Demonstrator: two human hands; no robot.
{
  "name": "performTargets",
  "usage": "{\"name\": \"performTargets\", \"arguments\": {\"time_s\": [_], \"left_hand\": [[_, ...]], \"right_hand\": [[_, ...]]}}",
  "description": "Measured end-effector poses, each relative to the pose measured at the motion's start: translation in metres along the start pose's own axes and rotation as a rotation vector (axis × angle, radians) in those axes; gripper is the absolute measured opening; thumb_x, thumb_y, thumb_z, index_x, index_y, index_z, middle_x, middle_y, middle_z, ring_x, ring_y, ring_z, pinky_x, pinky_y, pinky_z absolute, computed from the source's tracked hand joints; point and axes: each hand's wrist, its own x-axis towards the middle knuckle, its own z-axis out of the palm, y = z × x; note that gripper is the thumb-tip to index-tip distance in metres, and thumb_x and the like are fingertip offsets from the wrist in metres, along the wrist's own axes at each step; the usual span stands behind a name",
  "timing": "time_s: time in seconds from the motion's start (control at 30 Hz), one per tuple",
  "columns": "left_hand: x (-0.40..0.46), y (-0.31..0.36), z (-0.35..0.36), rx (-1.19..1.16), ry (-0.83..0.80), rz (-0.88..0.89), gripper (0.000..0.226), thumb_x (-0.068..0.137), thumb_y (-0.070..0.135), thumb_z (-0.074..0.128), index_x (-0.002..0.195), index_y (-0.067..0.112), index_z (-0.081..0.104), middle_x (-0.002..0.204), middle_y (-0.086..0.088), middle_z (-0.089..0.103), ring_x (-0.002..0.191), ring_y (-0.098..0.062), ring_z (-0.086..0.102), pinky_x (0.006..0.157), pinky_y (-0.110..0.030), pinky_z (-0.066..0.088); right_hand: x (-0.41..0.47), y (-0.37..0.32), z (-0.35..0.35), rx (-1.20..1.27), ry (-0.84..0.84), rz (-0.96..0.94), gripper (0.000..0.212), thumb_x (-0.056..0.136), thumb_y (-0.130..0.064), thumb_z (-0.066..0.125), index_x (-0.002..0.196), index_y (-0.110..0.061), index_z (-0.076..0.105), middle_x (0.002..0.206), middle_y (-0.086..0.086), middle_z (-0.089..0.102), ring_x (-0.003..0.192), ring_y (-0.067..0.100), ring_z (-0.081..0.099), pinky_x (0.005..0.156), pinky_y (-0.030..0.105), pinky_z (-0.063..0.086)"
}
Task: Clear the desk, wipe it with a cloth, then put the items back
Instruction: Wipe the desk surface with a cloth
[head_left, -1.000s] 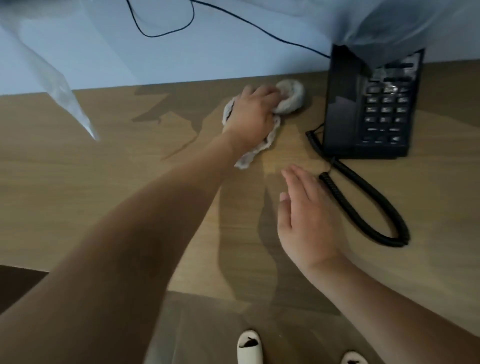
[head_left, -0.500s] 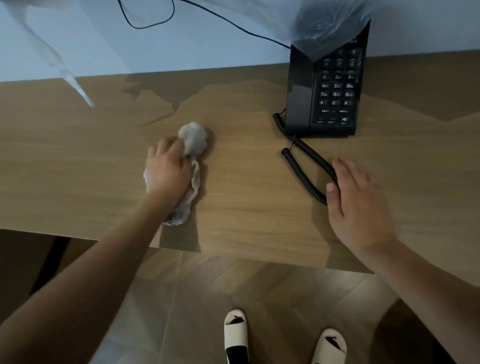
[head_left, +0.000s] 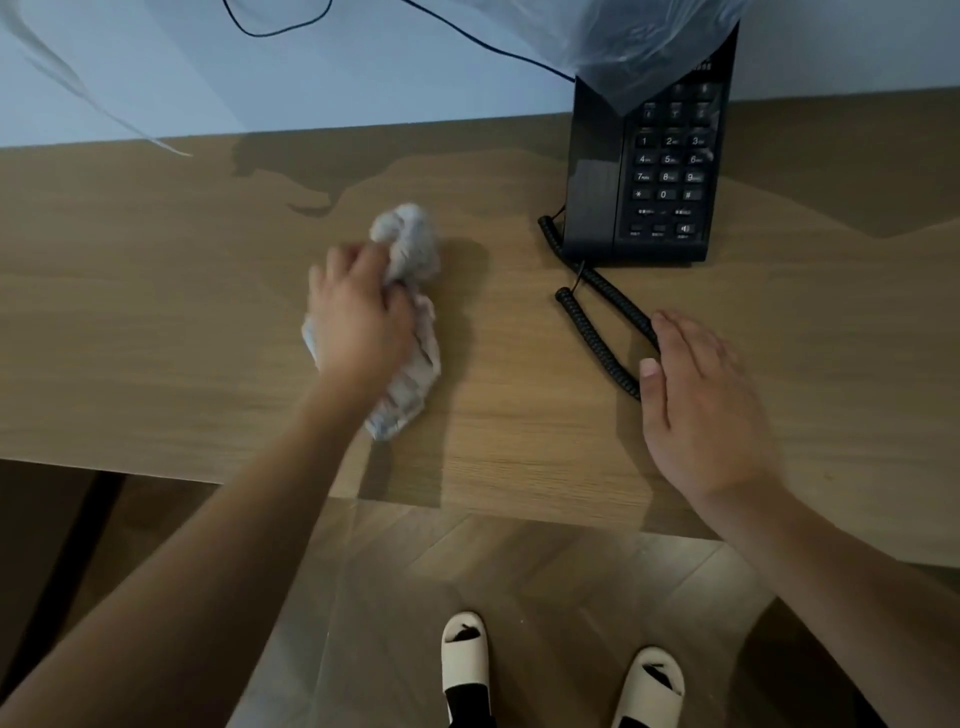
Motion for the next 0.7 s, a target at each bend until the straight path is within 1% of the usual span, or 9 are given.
{"name": "performTargets", "arguments": {"time_s": [0.1, 0.2, 0.3, 0.37, 0.4, 0.47, 0.57, 0.63, 0.7], "left_hand": [[0.014, -0.007, 0.019, 0.159, -0.03, -0.012, 0.046, 0.081, 0.028, 0.037, 0.11, 0.007, 0.066, 0.117, -0.019, 0.059, 0.099, -0.044, 0.051, 0.083, -0.045, 0.039], [-0.056, 0.023, 0.024, 0.087, -0.174, 0.325, 0.046, 0.08, 0.029, 0.04, 0.117, 0.014, 0.064, 0.12, -0.012, 0.058, 0.1, -0.035, 0.051, 0.083, -0.048, 0.045], [-0.145, 0.05, 0.006, -0.13, -0.564, 0.848, 0.053, 0.081, 0.027, 0.051, 0.134, 0.027, 0.058, 0.13, 0.0, 0.056, 0.111, -0.023, 0.05, 0.091, -0.042, 0.044], [-0.136, 0.042, 0.0, -0.192, -0.618, 1.007, 0.051, 0.083, 0.027, 0.055, 0.133, 0.028, 0.06, 0.129, -0.004, 0.061, 0.113, -0.026, 0.056, 0.093, -0.043, 0.047], [-0.114, 0.033, 0.005, -0.22, -0.527, 0.924, 0.048, 0.084, 0.026, 0.053, 0.132, 0.025, 0.06, 0.126, -0.007, 0.064, 0.11, -0.027, 0.059, 0.093, -0.045, 0.049], [-0.055, 0.018, 0.014, -0.183, -0.275, 0.511, 0.047, 0.086, 0.03, 0.045, 0.126, 0.016, 0.063, 0.123, -0.013, 0.064, 0.108, -0.033, 0.059, 0.092, -0.051, 0.051], [0.011, 0.008, 0.028, 0.095, -0.099, 0.017, 0.056, 0.082, 0.04, 0.032, 0.119, 0.012, 0.062, 0.116, -0.013, 0.058, 0.1, -0.037, 0.052, 0.088, -0.045, 0.044], [0.006, 0.022, 0.035, 0.212, -0.099, 0.023, 0.045, 0.087, 0.037, 0.038, 0.12, 0.015, 0.06, 0.12, -0.009, 0.057, 0.101, -0.032, 0.049, 0.085, -0.042, 0.041], [-0.028, 0.034, 0.034, 0.183, -0.213, 0.262, 0.042, 0.089, 0.035, 0.04, 0.124, 0.021, 0.059, 0.127, -0.005, 0.057, 0.107, -0.026, 0.049, 0.087, -0.043, 0.044]], "right_hand": [[-0.001, -0.001, 0.0, -0.009, 0.006, 0.005, 0.055, 0.105, -0.034, 0.02, 0.15, -0.006, 0.036, 0.152, 0.011, 0.041, 0.143, 0.024, 0.035, 0.12, 0.044, 0.027], [-0.001, -0.001, -0.001, -0.016, -0.003, 0.003, 0.055, 0.105, -0.034, 0.019, 0.149, -0.006, 0.036, 0.152, 0.011, 0.042, 0.143, 0.024, 0.035, 0.119, 0.045, 0.028], [0.0, -0.001, -0.001, -0.011, -0.013, 0.004, 0.055, 0.105, -0.034, 0.019, 0.149, -0.006, 0.036, 0.151, 0.011, 0.042, 0.143, 0.024, 0.035, 0.12, 0.045, 0.027], [0.0, -0.001, -0.001, -0.002, -0.016, 0.009, 0.055, 0.105, -0.034, 0.019, 0.149, -0.007, 0.036, 0.151, 0.01, 0.042, 0.143, 0.023, 0.035, 0.12, 0.044, 0.026], [0.0, -0.001, -0.002, -0.005, -0.018, 0.013, 0.055, 0.105, -0.034, 0.019, 0.149, -0.007, 0.036, 0.152, 0.01, 0.042, 0.143, 0.023, 0.035, 0.12, 0.043, 0.026], [0.0, -0.001, -0.001, -0.013, -0.019, 0.016, 0.055, 0.105, -0.035, 0.019, 0.149, -0.008, 0.037, 0.152, 0.009, 0.041, 0.143, 0.021, 0.034, 0.121, 0.042, 0.025], [0.0, -0.001, -0.001, -0.015, -0.019, 0.022, 0.056, 0.105, -0.035, 0.018, 0.149, -0.008, 0.037, 0.153, 0.008, 0.041, 0.144, 0.02, 0.034, 0.122, 0.041, 0.024], [0.0, -0.001, -0.001, -0.017, -0.012, 0.03, 0.056, 0.105, -0.035, 0.019, 0.149, -0.008, 0.039, 0.152, 0.008, 0.043, 0.143, 0.021, 0.035, 0.122, 0.04, 0.023], [0.0, -0.002, -0.003, -0.005, -0.015, 0.027, 0.055, 0.105, -0.035, 0.02, 0.148, -0.008, 0.039, 0.151, 0.008, 0.043, 0.143, 0.021, 0.036, 0.122, 0.039, 0.023]]}}
